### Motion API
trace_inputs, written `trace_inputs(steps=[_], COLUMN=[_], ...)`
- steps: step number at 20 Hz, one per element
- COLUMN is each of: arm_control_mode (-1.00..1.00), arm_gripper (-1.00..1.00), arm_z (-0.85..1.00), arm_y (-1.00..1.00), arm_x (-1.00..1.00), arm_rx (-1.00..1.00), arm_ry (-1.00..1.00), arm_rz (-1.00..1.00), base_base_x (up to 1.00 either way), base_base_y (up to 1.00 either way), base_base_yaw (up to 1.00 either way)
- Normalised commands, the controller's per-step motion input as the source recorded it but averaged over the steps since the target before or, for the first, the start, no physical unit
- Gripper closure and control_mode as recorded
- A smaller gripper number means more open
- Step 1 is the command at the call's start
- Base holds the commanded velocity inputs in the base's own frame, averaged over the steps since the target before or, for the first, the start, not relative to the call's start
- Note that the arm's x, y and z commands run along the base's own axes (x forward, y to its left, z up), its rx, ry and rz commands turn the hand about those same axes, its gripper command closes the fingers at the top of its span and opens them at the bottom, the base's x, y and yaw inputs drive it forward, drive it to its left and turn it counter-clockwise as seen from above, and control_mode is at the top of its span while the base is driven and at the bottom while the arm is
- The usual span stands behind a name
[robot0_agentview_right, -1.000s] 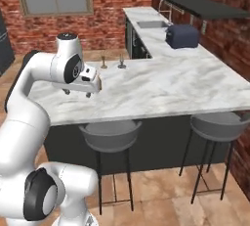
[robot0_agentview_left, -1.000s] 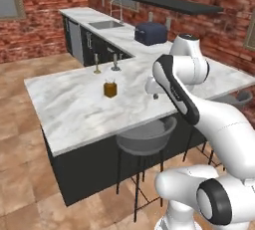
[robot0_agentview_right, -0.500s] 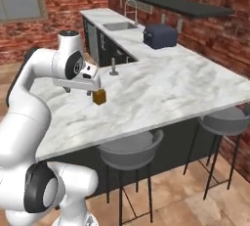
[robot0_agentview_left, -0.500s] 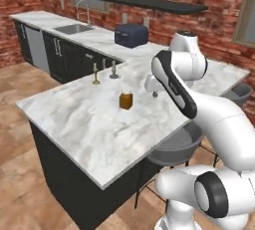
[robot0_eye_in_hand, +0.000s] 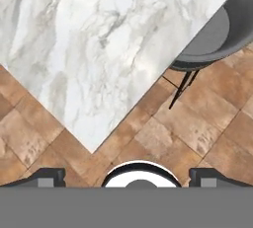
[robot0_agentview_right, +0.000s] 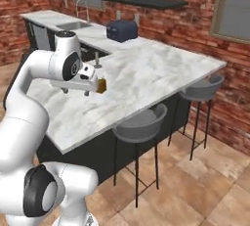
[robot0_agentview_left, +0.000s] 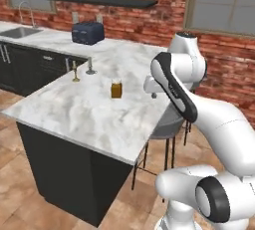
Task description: Pick the candle and candle from the dining table and place them in the open cabinet. Close the cabinet after placing the objects.
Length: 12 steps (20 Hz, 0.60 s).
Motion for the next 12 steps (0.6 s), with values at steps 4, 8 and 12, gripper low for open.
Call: trace_inputs(steps=[4,8,12], arm_control_mode=[1.0,1.0,1.0], arm_gripper=[-1.0,-1.0,-1.0], arm_z=[0.0,0.0,0.0], arm_y=[0.0,0.0,0.0], arm_x=[0.0,0.0,0.0], arm_rx=[0.0,0.0,0.0], arm_ry=[0.0,0.0,0.0], arm_rz=[0.0,0.0,0.0], base_base_x=[0.0,0.12,0.1], base_base_y=[1.0,1.0,1.0], base_base_yaw=[-0.59,-0.57,-0.55])
